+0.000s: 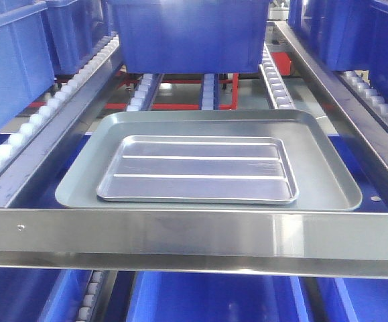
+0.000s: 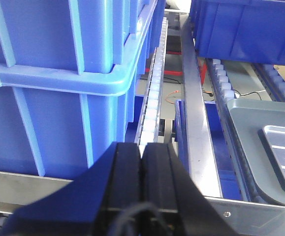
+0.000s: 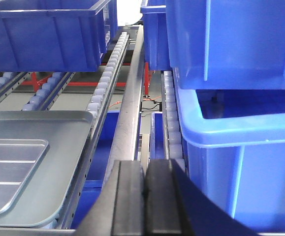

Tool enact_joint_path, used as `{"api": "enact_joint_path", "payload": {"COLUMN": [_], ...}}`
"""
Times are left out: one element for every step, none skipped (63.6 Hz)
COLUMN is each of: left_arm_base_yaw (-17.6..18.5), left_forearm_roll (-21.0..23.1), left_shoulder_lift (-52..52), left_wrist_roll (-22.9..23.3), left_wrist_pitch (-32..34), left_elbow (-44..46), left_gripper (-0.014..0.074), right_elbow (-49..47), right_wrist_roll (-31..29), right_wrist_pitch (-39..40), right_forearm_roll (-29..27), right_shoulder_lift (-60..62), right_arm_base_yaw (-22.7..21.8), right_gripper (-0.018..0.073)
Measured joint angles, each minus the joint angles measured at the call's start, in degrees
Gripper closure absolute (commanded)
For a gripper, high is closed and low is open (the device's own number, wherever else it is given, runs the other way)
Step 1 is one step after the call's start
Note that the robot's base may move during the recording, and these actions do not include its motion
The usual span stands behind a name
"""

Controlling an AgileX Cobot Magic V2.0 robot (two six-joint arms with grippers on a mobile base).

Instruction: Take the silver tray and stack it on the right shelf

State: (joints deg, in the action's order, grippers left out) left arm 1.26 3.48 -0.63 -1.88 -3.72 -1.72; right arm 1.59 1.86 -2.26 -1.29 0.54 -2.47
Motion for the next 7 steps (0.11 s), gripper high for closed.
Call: {"api": "enact_joint_path", "payload": {"left_arm_base_yaw": [0.0, 0.0, 0.0, 0.0, 0.0, 0.0, 0.0], "left_forearm_roll": [0.0, 0.0, 0.0, 0.0, 0.0, 0.0, 0.0], "left_shoulder_lift": [0.0, 0.0, 0.0, 0.0, 0.0, 0.0, 0.0], "left_wrist_roll": [0.0, 0.0, 0.0, 0.0, 0.0, 0.0, 0.0], "left_wrist_pitch": [0.0, 0.0, 0.0, 0.0, 0.0, 0.0, 0.0], "left_elbow": [0.0, 0.0, 0.0, 0.0, 0.0, 0.0, 0.0], "left_gripper": [0.0689, 0.0689, 0.0689, 0.0689, 0.0689, 0.0689, 0.0689], "right_elbow": [0.0, 0.0, 0.0, 0.0, 0.0, 0.0, 0.0], "right_wrist_roll": [0.0, 0.0, 0.0, 0.0, 0.0, 0.0, 0.0], "right_wrist_pitch": [0.0, 0.0, 0.0, 0.0, 0.0, 0.0, 0.0], "right_forearm_roll": [0.0, 0.0, 0.0, 0.0, 0.0, 0.0, 0.0], "right_shoulder_lift": [0.0, 0.0, 0.0, 0.0, 0.0, 0.0, 0.0], "right_arm_base_yaw": [0.0, 0.0, 0.0, 0.0, 0.0, 0.0, 0.0], "right_gripper": [0.0508, 0.0508, 0.0508, 0.0508, 0.0508, 0.0508, 0.0508]}}
